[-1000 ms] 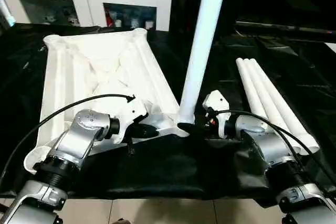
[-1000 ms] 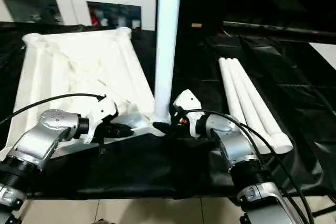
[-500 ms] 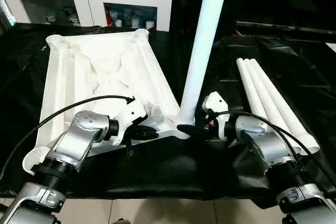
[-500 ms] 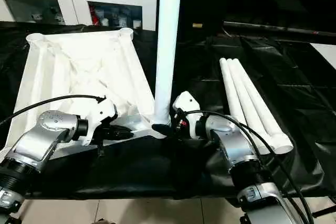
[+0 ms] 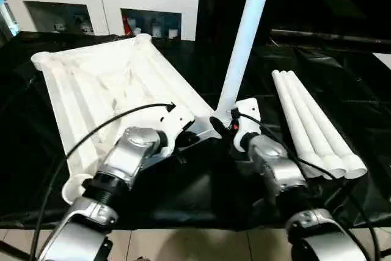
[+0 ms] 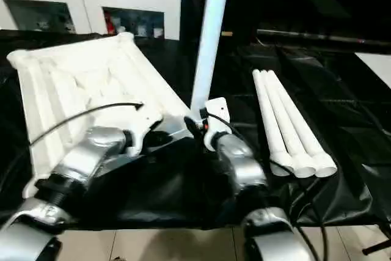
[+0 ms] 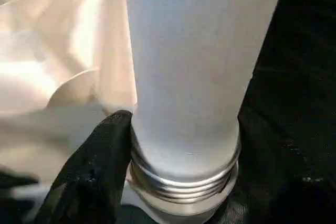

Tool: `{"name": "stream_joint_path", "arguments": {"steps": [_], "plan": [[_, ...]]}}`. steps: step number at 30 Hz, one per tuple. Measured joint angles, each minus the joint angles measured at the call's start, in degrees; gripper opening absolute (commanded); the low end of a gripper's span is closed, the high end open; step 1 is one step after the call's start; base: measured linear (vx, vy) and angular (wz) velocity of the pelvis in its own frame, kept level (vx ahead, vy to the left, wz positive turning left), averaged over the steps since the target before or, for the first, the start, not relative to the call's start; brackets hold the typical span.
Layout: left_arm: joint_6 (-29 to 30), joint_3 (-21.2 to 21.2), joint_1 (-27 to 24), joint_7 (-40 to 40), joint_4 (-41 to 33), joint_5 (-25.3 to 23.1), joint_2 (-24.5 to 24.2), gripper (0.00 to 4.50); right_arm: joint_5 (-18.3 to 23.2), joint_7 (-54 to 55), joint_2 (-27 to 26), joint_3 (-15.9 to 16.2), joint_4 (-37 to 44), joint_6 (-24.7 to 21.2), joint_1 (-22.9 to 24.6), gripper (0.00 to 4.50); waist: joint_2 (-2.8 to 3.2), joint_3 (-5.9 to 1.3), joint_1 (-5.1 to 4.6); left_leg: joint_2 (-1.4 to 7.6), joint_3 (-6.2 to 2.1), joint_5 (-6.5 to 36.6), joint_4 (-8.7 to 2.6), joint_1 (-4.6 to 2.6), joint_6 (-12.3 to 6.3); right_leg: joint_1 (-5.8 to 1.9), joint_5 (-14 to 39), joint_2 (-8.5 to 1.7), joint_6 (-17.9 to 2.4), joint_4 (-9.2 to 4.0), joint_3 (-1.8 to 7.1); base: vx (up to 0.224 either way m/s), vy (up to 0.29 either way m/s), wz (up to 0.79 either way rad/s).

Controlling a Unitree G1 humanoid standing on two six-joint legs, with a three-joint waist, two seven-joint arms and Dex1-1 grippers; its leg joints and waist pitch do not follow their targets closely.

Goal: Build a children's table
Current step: Rotate leg to tighten

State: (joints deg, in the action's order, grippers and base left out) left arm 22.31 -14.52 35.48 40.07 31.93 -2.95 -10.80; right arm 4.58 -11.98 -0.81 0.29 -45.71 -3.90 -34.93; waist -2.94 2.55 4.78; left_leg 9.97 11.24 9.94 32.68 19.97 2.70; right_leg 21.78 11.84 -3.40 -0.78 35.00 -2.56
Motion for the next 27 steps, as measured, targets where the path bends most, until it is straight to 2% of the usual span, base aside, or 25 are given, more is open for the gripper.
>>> {"name": "stream_joint_path", "arguments": {"steps": [2, 7, 9, 12, 13, 14, 17, 19, 22, 27], "plan": [[0.3, 0.0, 0.5, -1.9, 0.6, -1.0, 1.7, 0.0, -0.6, 2.9, -1.0, -0.5, -2.9, 0.9, -2.0, 2.72, -0.02, -0.01, -0.01, -0.01, 0.0, 0.0, 0.01, 0.05, 0.0, 0.02, 0.0, 0.0, 0.0, -0.02, 0.02, 0.0, 0.0, 0.0], [0.0, 0.1, 0.7, -2.6, 1.0, -1.2, 2.1, 0.0, -0.7, 3.3, -1.2, -1.2, -4.7, 3.4, -2.5, 2.72, 0.01, -0.05, 0.14, -0.02, 0.0, 0.0, -0.01, 0.08, 0.0, 0.03, -0.1, -0.01, 0.1, 0.0, 0.02, 0.0, 0.0, 0.0], [-0.3, 0.1, 0.7, -2.2, 0.9, -1.2, 1.9, 0.0, -0.8, 3.0, -1.1, -1.2, -5.0, 4.3, -2.5, 3.42, 0.02, -0.03, 0.17, -0.01, 0.0, 0.0, -0.04, 0.09, 0.0, 0.07, -0.1, 0.0, 0.1, 0.02, 0.01, 0.0, 0.0, 0.0], [-0.7, 0.1, 0.7, -1.6, 0.8, -1.1, 1.4, 0.0, -0.8, 1.0, -0.7, -0.9, -5.1, 5.0, -2.5, 3.48, 0.12, 0.03, 0.11, -0.01, 0.0, 0.0, -0.05, 0.13, 0.0, 0.11, -0.1, 0.0, 0.1, 0.01, 0.0, 0.0, 0.0, 0.0], [-0.9, 0.1, 0.6, -1.4, 0.6, -1.1, 1.1, 0.0, -0.8, 0.0, -0.3, -0.8, -5.1, 5.2, -2.5, 3.77, 0.13, 0.04, 0.09, -0.01, 0.0, 0.0, -0.06, 0.14, 0.0, 0.13, -0.1, -0.01, 0.1, 0.01, 0.0, 0.0, 0.0, 0.0], [-0.9, 0.1, 0.5, -1.0, 0.4, -1.1, 0.7, 0.0, -0.9, -1.0, 0.3, -0.4, -5.1, 5.2, -2.5, 3.77, 0.13, 0.05, 0.09, -0.01, 0.0, 0.0, -0.07, 0.15, 0.0, 0.14, -0.1, 0.0, 0.1, 0.01, -0.01, 0.0, 0.0, 0.0], [-1.2, 0.1, 0.0, 0.8, -0.6, -0.9, -0.7, 0.0, -1.4, -6.2, 2.8, 1.4, -3.9, 4.6, -2.1, 3.84, 0.25, 0.13, 0.1, -0.01, 0.0, 0.0, -0.12, 0.21, 0.0, 0.2, -0.1, 0.0, 0.1, 0.01, -0.02, 0.0, 0.0, 0.0], [-2.2, 0.0, -1.0, 4.0, -1.8, 0.0, -2.8, 0.0, -2.1, -13.5, 7.4, 4.3, 0.1, 3.8, 0.0, 3.84, 0.27, 0.15, 0.22, -0.01, 0.0, 0.0, -0.2, 0.27, -0.01, 0.21, -0.2, 0.0, 0.0, -0.04, -0.03, 0.0, 0.0, 0.0], [-4.4, 0.1, -1.4, 8.3, -2.0, 0.9, -5.7, 0.0, -2.1, -23.1, 12.6, 6.6, 5.6, 2.3, 2.2, 3.84, 0.32, 0.19, 0.26, -0.01, 0.0, 0.0, -0.28, 0.36, -0.02, 0.28, -0.2, 0.0, 0.0, -0.06, -0.06, 0.0, 0.0, 0.0], [-6.6, 0.0, -3.3, 16.4, -4.0, 2.6, -9.8, 0.0, -1.6, -33.4, 17.4, 8.5, 10.6, 0.6, 3.5, 3.84, 0.5, 0.32, 0.11, 0.0, 0.0, 0.0, -0.32, 0.38, -0.02, 0.32, -0.1, 0.01, 0.0, -0.07, -0.06, 0.0, 0.0, 0.0]]}}
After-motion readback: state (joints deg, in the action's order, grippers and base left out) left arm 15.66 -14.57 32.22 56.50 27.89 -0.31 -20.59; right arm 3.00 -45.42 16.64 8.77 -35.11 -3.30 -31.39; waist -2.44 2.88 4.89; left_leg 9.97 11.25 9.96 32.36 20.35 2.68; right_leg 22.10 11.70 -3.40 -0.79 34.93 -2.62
